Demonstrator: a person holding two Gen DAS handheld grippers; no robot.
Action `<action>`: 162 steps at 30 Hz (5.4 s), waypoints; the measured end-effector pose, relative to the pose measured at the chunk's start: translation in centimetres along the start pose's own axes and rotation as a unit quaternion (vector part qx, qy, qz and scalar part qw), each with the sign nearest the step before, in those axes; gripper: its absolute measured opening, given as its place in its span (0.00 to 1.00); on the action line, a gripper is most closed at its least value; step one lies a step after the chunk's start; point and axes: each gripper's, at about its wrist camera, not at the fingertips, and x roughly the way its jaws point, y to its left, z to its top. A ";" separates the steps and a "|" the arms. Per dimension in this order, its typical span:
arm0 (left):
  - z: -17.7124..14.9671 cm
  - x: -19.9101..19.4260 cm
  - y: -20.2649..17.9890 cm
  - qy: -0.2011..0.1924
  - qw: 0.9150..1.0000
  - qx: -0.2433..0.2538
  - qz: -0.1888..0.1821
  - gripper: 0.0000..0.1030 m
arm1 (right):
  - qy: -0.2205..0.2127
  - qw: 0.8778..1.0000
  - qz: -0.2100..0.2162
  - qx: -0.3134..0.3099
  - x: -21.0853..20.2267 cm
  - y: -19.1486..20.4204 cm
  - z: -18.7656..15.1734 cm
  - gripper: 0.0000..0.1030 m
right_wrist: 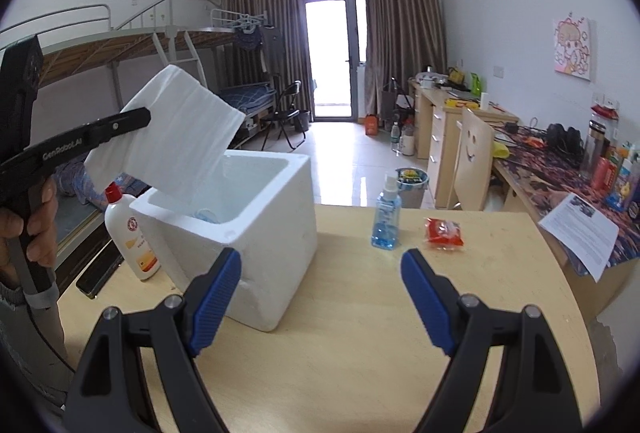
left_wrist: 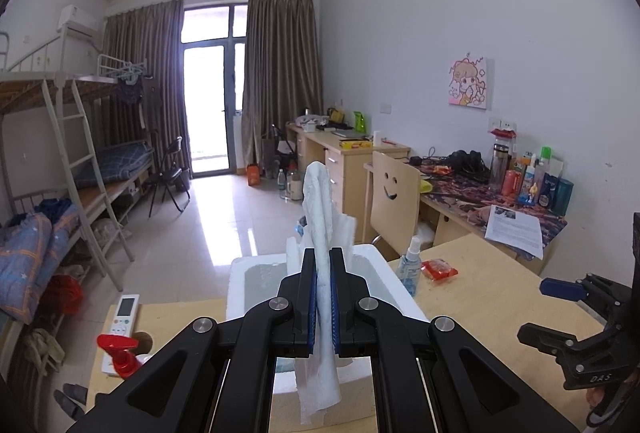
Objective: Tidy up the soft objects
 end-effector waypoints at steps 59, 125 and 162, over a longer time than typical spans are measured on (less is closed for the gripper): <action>0.0 -5.8 -2.1 -0.023 0.999 0.009 0.033 0.99 | -0.061 0.998 0.003 0.006 -7.0 0.9 -0.8 0.99; -15.7 -22.3 -7.3 -0.108 0.990 -0.027 0.082 0.99 | -0.141 0.989 0.040 -0.008 -17.5 8.5 -10.7 0.99; -20.5 -23.4 -9.3 -0.088 0.993 -0.031 0.076 0.99 | -0.157 0.988 -0.002 0.007 -18.3 9.5 -16.1 0.99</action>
